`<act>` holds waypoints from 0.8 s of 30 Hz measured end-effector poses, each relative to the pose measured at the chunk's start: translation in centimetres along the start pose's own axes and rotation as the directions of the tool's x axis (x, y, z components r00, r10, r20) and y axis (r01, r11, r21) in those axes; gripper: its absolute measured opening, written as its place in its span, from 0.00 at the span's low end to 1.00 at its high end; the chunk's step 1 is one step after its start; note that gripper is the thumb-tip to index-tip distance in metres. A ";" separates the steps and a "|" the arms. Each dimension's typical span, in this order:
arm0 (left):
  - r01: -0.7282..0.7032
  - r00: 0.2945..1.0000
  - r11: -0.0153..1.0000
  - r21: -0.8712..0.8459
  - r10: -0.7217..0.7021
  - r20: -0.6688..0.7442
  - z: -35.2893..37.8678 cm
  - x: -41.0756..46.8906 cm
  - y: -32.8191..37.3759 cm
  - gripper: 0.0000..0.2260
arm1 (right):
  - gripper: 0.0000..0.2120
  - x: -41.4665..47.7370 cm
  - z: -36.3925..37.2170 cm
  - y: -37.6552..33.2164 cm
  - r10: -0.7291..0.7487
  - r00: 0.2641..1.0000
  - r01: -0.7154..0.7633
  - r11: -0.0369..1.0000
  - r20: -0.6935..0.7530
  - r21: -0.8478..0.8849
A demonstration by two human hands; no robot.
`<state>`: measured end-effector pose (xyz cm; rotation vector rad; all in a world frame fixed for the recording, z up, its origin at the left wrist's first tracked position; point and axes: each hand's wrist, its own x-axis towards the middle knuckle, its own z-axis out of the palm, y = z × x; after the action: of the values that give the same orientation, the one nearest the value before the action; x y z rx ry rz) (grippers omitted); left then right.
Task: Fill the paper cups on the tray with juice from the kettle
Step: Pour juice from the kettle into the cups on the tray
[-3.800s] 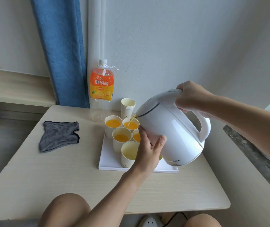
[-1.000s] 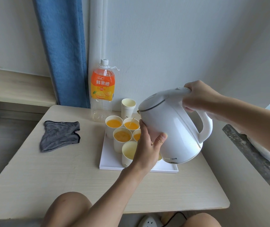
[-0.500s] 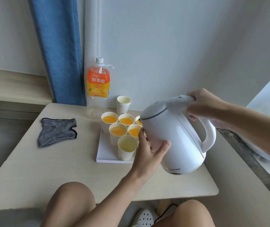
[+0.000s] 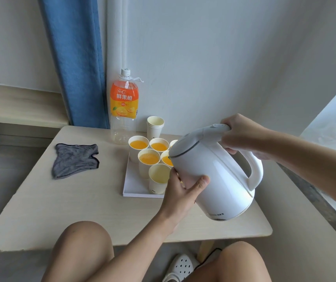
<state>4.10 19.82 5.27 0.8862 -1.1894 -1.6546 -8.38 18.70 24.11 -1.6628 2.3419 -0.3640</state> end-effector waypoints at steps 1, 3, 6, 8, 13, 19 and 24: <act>0.002 1.000 1.000 -0.004 -0.002 0.004 0.0 0.0 0.0 0.25 | 0.11 0.0 0.0 -0.2 0.004 1.000 -0.004 1.000 0.004 -0.012; 0.014 1.000 1.000 -0.016 -0.014 0.016 -0.1 -0.1 0.1 0.24 | 0.11 0.0 0.1 -0.4 0.010 1.000 -0.010 0.999 0.009 -0.034; 0.024 0.999 1.000 -0.016 -0.023 0.033 -0.2 -0.2 0.1 0.24 | 0.12 0.2 0.2 -0.7 0.013 1.000 -0.012 0.998 0.015 -0.057; 0.035 0.999 0.999 -0.024 -0.034 0.039 -0.1 -0.3 0.1 0.24 | 0.12 0.1 0.2 -0.8 0.006 1.000 -0.005 0.997 0.015 -0.071; 0.053 0.998 0.998 -0.034 -0.051 0.041 0.4 -0.2 0.0 0.33 | 0.12 -0.3 -0.2 -0.6 0.007 0.999 -0.004 0.996 0.037 -0.092; 0.065 0.996 0.998 -0.025 -0.064 0.064 0.9 -0.1 -0.3 0.35 | 0.12 -0.4 -0.3 -0.2 0.025 0.999 -0.020 0.994 0.041 -0.111; 0.076 0.995 0.997 -0.021 -0.074 0.070 1.0 0.2 -0.4 0.37 | 0.12 -0.4 -0.4 0.1 0.036 0.998 -0.030 0.991 0.050 -0.129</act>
<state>3.05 20.04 5.21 0.8746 -1.1942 -1.7687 -8.44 19.16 24.48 -1.6659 2.3968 -0.1642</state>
